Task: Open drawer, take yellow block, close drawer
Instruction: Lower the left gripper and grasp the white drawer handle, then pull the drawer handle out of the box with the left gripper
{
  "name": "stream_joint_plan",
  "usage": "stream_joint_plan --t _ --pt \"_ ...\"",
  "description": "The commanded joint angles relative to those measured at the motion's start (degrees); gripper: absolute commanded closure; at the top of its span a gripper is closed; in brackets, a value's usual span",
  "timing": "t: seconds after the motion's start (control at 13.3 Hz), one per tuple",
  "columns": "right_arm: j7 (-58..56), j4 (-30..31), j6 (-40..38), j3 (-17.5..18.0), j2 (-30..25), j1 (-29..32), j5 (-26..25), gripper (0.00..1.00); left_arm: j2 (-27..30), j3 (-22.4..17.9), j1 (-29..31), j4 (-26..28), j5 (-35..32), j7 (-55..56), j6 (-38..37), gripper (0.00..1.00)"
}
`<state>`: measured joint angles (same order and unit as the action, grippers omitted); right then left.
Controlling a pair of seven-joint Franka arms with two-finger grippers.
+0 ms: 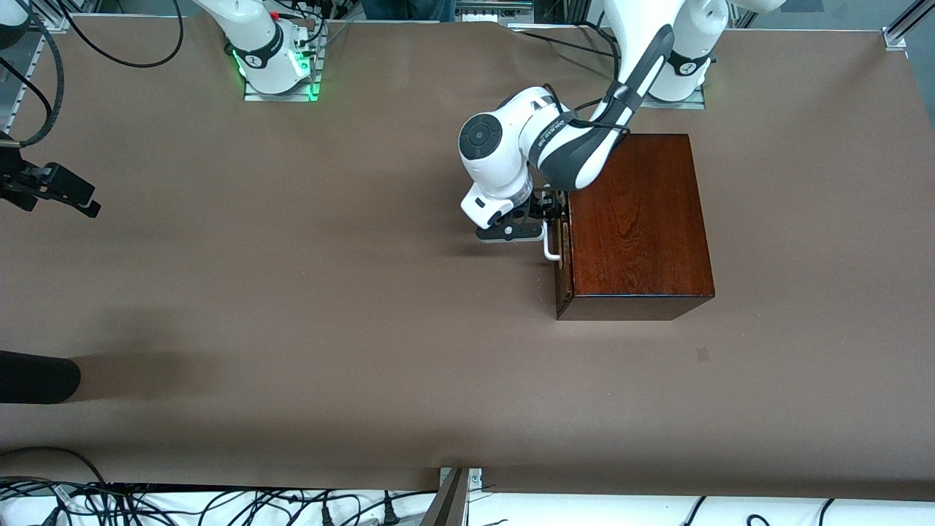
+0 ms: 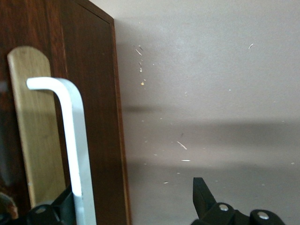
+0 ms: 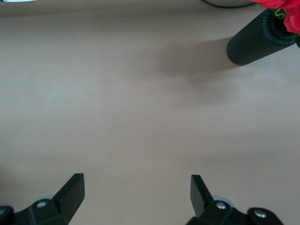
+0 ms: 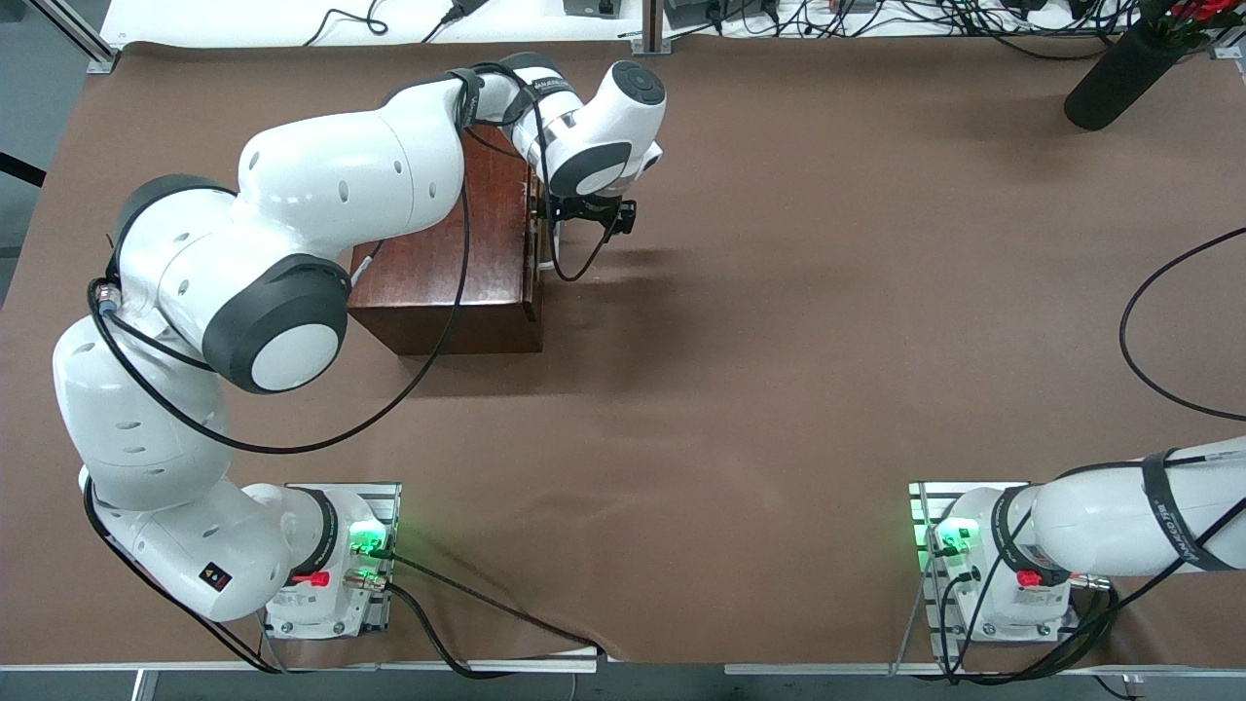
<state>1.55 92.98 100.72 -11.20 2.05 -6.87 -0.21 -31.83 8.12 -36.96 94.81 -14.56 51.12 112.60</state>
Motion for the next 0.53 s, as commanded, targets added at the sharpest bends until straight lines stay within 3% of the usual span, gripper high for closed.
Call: stream_joint_plan --t 0.0,0.45 --pt "-0.59 -0.52 -0.26 -0.14 0.24 0.28 1.26 0.0 -2.0 -0.48 -2.05 -1.91 1.9 3.1 2.28 0.0" --pt "-0.41 -0.52 -0.18 -0.14 0.59 0.2 1.26 0.0 -4.2 -0.56 -5.39 -8.14 3.66 4.77 1.66 0.0"
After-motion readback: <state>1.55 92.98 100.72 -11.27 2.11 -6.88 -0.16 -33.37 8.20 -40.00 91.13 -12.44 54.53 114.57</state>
